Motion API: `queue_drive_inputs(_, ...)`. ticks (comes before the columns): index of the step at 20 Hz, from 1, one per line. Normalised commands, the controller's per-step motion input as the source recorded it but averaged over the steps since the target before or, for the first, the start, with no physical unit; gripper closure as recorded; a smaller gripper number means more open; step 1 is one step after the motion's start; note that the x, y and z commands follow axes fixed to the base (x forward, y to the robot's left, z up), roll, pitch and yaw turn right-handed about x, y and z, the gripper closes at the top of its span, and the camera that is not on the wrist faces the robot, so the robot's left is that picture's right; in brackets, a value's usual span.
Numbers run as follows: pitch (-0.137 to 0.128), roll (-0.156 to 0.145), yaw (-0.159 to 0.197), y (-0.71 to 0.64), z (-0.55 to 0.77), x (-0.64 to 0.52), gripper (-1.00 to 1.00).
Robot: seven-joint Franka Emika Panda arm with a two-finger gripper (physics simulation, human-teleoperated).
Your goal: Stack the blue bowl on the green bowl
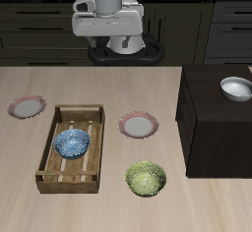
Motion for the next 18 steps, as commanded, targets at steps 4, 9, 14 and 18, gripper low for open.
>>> queue_drive_inputs(4, -0.002, -0.004, 0.000, -0.23, 0.05, 0.29, -1.00)
queue_drive_inputs(9, 0.001, -0.025, -0.031, -0.22, 0.04, 0.31, -1.00)
queue_drive_inputs(14, 0.002, 0.008, -0.026, -0.14, 0.03, 0.22, -1.00)
queue_drive_inputs(18, -0.006, 0.000, 0.003, -0.08, 0.01, 0.19, -1.00)
